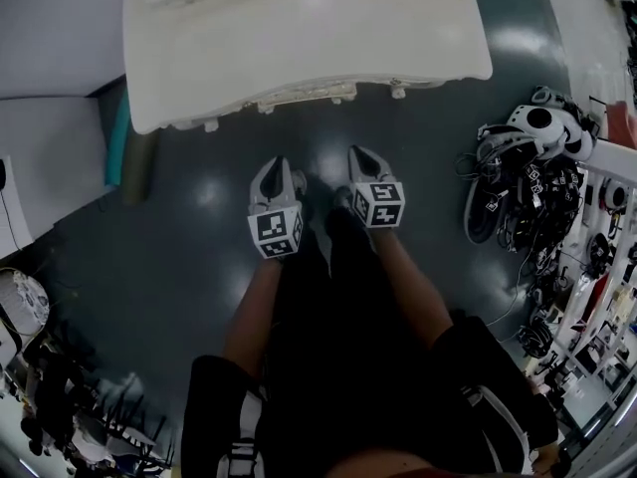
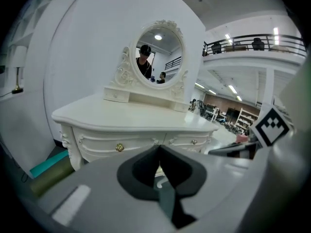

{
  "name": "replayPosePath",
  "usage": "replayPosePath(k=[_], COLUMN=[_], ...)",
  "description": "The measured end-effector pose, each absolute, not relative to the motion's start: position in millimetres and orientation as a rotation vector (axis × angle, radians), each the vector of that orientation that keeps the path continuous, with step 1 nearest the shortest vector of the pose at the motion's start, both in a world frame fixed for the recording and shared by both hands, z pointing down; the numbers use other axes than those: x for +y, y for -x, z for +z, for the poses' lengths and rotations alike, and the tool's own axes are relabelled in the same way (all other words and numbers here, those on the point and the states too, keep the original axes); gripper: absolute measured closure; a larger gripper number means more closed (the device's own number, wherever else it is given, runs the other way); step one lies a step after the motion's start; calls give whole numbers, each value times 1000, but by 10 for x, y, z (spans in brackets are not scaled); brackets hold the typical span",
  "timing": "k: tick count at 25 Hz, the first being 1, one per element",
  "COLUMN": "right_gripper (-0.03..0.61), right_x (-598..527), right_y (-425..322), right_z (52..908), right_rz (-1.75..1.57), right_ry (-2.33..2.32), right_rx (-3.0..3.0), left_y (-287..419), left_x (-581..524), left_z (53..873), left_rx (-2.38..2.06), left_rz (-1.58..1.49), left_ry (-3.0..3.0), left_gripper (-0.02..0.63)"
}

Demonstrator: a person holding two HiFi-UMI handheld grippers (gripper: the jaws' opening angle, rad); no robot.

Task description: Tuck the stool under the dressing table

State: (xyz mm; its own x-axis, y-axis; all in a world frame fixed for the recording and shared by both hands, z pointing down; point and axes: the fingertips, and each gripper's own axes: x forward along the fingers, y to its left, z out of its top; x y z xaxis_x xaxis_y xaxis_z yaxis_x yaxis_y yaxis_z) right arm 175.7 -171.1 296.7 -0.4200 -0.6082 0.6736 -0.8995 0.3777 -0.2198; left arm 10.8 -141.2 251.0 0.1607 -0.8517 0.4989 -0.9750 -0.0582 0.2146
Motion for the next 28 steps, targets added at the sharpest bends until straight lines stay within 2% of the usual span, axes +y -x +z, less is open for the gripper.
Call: replayPosePath(k=[10, 17, 28], right_gripper=[580, 581, 581], right_x=[-1547, -1446, -1360], right_y=[-1927, -1935, -1965], right_z=[2285, 2046, 1903], right_rz=[709, 717, 704], right_ry=[-1192, -1128, -1118], right_rx=[-2217, -2277, -2300], left_y=[-288, -566, -609], left_x=[-1209, -1031, -983], left_z=[1887, 1752, 1635], left_rx=[-1801, -1778, -1777], left_rz=[342, 352, 361], left_ry=[-1928, -1940, -1971], left_gripper=[604, 603, 603])
